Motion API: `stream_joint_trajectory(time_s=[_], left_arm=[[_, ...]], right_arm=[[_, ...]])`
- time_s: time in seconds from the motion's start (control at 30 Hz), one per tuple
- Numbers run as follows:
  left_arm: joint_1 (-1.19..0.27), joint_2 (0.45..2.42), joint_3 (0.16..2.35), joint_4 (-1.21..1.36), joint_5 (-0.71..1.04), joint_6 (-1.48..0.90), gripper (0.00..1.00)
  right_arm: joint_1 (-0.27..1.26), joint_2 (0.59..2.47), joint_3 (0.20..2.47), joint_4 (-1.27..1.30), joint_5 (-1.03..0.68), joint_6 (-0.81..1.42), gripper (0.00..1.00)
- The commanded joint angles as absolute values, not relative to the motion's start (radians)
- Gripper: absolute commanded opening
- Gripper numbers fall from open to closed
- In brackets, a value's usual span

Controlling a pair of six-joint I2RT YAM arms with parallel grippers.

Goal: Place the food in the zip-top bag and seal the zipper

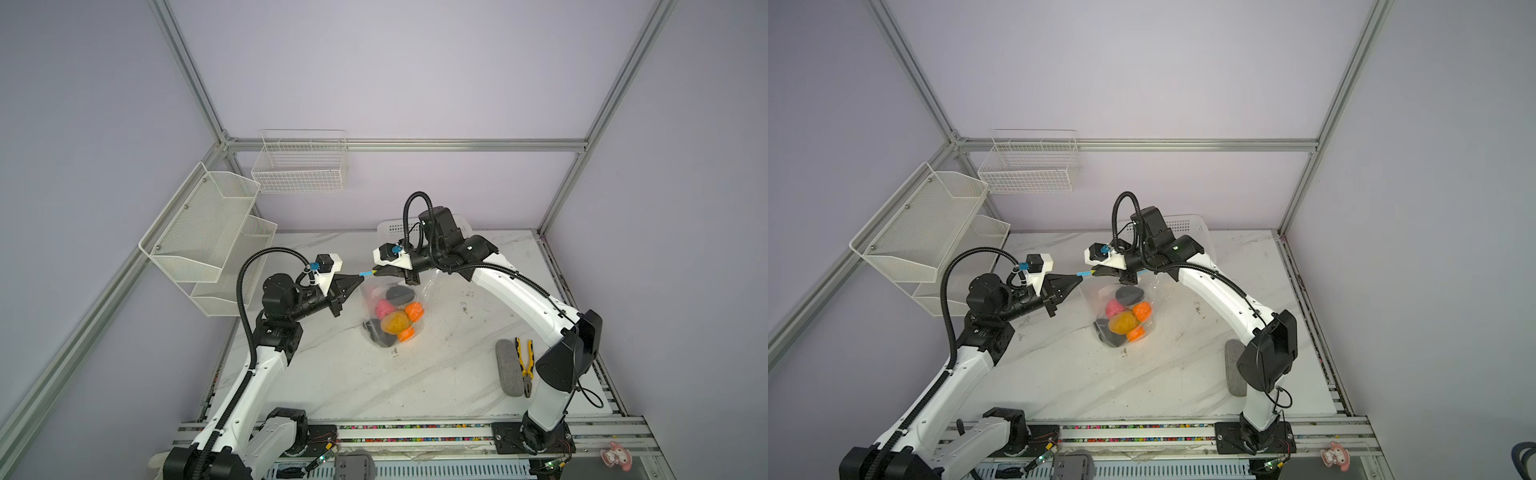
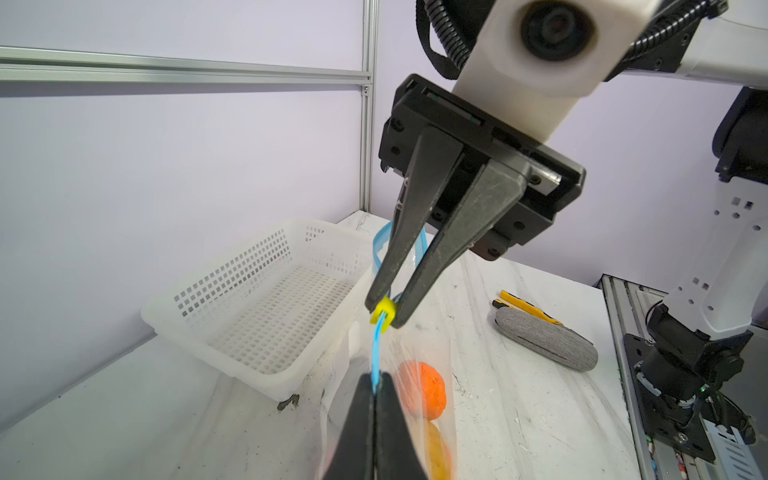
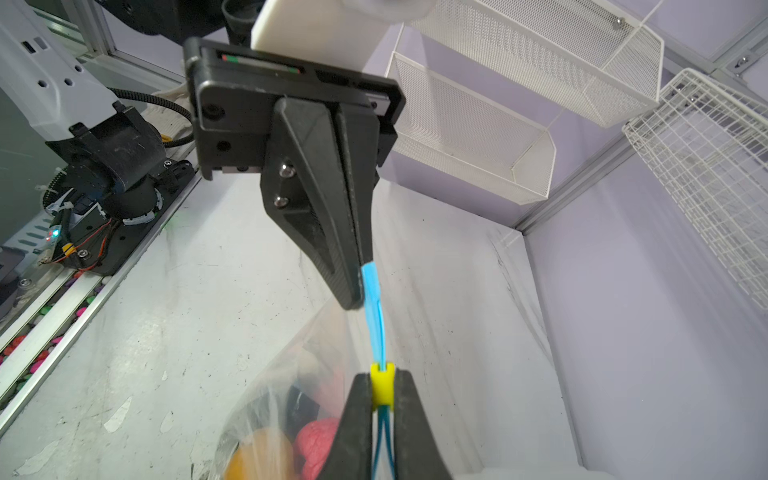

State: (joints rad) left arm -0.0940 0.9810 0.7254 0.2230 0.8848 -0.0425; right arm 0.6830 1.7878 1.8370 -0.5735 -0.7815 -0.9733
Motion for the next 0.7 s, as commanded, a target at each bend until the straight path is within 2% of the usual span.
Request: stream_joint_trajectory(time_s=[0.0,0.17,0.2,0.23,0.3,0.37,0.43,0.53,0.6,0.67], left_arm=[[-0.094,0.949,0.758,0.252,0.885,-0.006,0.0],[-0.11,1.005,0.817,0.255,0.944,-0.03,0.0],[-0.112,1.019,0.831,0.256,0.952,-0.031,0.07],[-0.115,1.029,0.843,0.258,0.958,-0.026,0.21],[-0.121,1.051,0.864,0.271,0.965,-0.021,0.4],[-0.13,1.07,0.886,0.279,0.963,-0.011,0.52],[-0.144,1.089,0.909,0.278,0.963,0.001,0.54],[-0.162,1.115,0.936,0.278,0.962,0.016,0.52],[-0.17,1.132,0.948,0.278,0.96,0.02,0.46],[-0.17,1.143,0.955,0.278,0.961,0.023,0.35]], right_arm=[[0.65,1.748,1.818,-0.609,-0.75,-0.978,0.04],[0.65,1.772,1.833,-0.621,-0.795,-0.981,0.04],[0.65,1.775,1.835,-0.623,-0.8,-0.981,0.04],[0.65,1.776,1.835,-0.623,-0.804,-0.982,0.04],[0.651,1.777,1.835,-0.623,-0.816,-0.983,0.04],[0.65,1.777,1.835,-0.62,-0.819,-0.985,0.04],[0.65,1.775,1.835,-0.618,-0.826,-0.984,0.03],[0.65,1.778,1.838,-0.618,-0.831,-0.983,0.03],[0.651,1.781,1.84,-0.621,-0.833,-0.982,0.03],[0.65,1.783,1.841,-0.623,-0.835,-0.983,0.02]])
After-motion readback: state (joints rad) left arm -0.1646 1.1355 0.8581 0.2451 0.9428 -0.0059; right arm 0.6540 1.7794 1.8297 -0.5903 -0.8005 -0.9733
